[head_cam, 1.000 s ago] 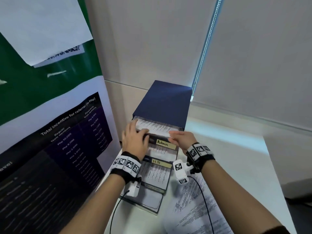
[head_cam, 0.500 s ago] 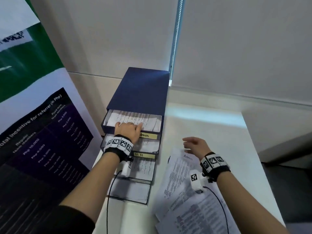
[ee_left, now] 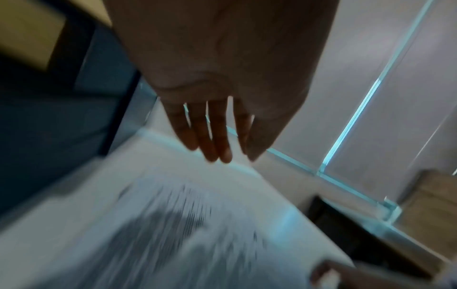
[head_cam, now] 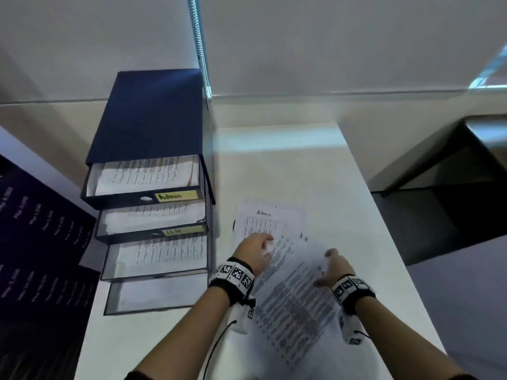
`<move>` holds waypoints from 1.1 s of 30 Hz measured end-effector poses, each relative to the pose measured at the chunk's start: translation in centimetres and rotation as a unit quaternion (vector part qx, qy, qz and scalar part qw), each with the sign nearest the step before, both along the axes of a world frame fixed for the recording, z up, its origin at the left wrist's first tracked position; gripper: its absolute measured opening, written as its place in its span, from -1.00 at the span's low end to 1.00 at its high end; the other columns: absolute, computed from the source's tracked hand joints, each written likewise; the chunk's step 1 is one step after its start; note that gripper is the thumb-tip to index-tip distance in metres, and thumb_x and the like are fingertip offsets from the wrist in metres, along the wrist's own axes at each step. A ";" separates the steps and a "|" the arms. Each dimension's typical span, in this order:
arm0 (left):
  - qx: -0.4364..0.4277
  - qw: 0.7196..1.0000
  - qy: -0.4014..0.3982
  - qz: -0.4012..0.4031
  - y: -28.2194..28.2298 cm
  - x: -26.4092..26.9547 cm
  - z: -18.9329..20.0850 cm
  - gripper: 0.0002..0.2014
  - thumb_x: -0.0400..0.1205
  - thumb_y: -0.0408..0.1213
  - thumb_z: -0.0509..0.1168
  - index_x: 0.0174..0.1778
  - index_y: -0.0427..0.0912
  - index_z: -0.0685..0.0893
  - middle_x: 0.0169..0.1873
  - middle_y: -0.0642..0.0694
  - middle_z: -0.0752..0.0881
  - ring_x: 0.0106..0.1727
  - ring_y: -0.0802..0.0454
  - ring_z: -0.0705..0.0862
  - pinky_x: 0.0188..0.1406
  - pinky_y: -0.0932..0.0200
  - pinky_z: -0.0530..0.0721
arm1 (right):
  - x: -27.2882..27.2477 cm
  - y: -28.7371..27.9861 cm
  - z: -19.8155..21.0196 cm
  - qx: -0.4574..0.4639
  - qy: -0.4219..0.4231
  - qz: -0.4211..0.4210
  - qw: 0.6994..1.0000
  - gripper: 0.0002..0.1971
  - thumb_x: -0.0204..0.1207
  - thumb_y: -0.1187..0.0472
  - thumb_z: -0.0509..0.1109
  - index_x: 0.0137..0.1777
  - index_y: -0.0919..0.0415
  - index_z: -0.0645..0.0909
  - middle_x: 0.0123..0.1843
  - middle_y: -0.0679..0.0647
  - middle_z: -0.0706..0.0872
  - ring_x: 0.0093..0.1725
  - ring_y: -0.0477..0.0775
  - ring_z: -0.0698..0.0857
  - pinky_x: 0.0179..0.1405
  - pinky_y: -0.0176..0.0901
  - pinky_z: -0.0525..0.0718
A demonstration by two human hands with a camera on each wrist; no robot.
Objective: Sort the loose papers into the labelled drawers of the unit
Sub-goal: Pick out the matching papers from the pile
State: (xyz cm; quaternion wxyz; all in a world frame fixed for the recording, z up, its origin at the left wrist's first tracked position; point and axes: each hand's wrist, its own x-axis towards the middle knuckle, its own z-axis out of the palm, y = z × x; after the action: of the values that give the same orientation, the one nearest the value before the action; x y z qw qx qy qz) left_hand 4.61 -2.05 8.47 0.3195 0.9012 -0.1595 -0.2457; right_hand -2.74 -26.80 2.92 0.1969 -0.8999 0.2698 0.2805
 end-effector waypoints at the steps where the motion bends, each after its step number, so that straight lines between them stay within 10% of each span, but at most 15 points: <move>1: 0.021 0.998 0.055 -0.004 -0.4 -1.1 -1.9 -0.50 0.64 -0.18 0.37 0.54 -0.04 0.50 0.28 -0.06 0.65 0.29 -0.03 0.65 0.36 0.05 0.63 | -0.1 0.0 0.1 0.005 -0.013 0.013 1.000 -0.35 0.27 0.12 0.70 0.27 0.07 0.42 0.05 0.10 0.68 0.00 0.15 0.72 -0.07 -0.10 0.68; 3: 0.052 0.991 0.122 0.000 -0.6 -2.5 -4.7 -0.31 0.63 -0.13 0.41 0.67 -0.08 0.31 0.42 -0.11 0.56 0.40 -0.10 0.59 0.43 0.06 0.55 | 0.1 0.0 0.9 0.011 -0.043 0.060 0.997 -0.82 0.44 0.16 0.54 -0.03 0.09 0.61 -0.19 -0.01 0.67 -0.09 0.10 0.72 -0.19 -0.21 0.58; 7: 0.061 0.991 0.111 0.051 -0.6 -3.2 -7.0 -0.14 0.54 0.08 0.48 0.69 -0.09 0.24 0.40 -0.19 0.47 0.41 -0.16 0.51 0.45 -0.01 0.52 | 1.4 -0.5 3.2 0.125 -0.133 0.104 0.978 -0.59 0.49 0.09 0.53 -0.53 -0.09 0.48 -0.60 -0.13 0.49 -0.51 -0.20 0.46 -0.47 -0.31 0.39; 11: 0.082 0.988 0.065 0.111 -0.1 -2.3 -7.5 -0.09 0.39 0.28 0.52 0.60 -0.01 0.40 0.47 -0.18 0.31 0.53 -0.20 0.32 0.53 -0.11 0.46 | 3.7 -0.9 3.5 0.114 -0.185 0.095 0.971 -0.85 0.41 0.02 0.60 -0.22 -0.01 0.69 0.00 0.03 0.69 0.02 -0.01 0.64 0.06 -0.12 0.59; 14: 0.117 0.988 0.033 0.092 -0.2 -1.7 -8.3 -0.11 0.32 0.19 0.61 0.54 -0.01 0.47 0.48 -0.13 0.30 0.54 -0.16 0.32 0.51 -0.10 0.49 | 4.0 -1.3 1.0 0.021 -0.080 0.085 0.993 -0.59 0.43 -0.05 0.56 0.20 0.14 0.72 0.44 0.18 0.45 0.41 0.20 0.50 0.39 -0.02 0.53; 20: 0.103 0.986 0.038 0.124 -1.2 -3.2 -10.1 0.01 0.32 0.04 0.67 0.64 -0.03 0.31 0.42 -0.13 0.55 0.48 -0.16 0.50 0.48 -0.12 0.52 | 1.6 -0.4 -2.3 0.032 -0.066 -0.022 0.997 -0.37 0.41 0.14 0.57 0.44 0.11 0.38 0.03 0.14 0.70 -0.07 0.15 0.72 -0.09 0.01 0.77; 25: 0.158 0.982 -0.001 0.104 -2.0 -3.4 -9.6 -0.34 0.36 0.04 0.64 0.37 0.06 0.60 0.30 -0.02 0.44 0.39 -0.04 0.47 0.43 -0.02 0.51 | 1.5 -2.1 -2.4 -0.029 -0.057 -0.035 0.997 0.04 0.13 -0.14 0.74 0.57 0.06 0.30 0.44 0.18 0.34 0.44 0.29 0.41 0.37 0.17 0.58; 29: 0.146 0.986 0.011 0.080 -2.5 -3.2 -9.3 -0.46 0.41 -0.11 0.59 0.30 -0.10 0.65 0.25 -0.06 0.50 0.35 -0.07 0.54 0.36 0.03 0.59 | 2.2 -2.7 -1.5 -0.102 0.012 0.087 0.991 -0.27 0.19 -0.37 0.58 0.32 -0.04 0.57 0.34 0.07 0.46 0.36 0.18 0.47 0.34 0.10 0.56; 33: 0.056 0.992 0.054 0.102 -2.7 -3.1 -7.7 -0.33 0.35 0.01 0.63 0.32 -0.13 0.58 0.10 -0.04 0.73 0.11 -0.10 0.75 0.09 0.04 0.76 | 3.0 -1.3 0.9 0.028 -0.074 0.094 0.992 -0.76 0.44 -0.05 0.52 -0.11 0.10 0.65 -0.15 0.05 0.69 -0.01 0.18 0.70 -0.01 -0.05 0.67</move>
State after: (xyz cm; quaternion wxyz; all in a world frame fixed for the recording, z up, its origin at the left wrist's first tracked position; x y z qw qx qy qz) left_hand 1.47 -4.79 0.79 0.2999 0.9146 -0.0351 -0.2691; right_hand 0.21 -28.06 3.82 0.2145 -0.9338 0.1602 0.2375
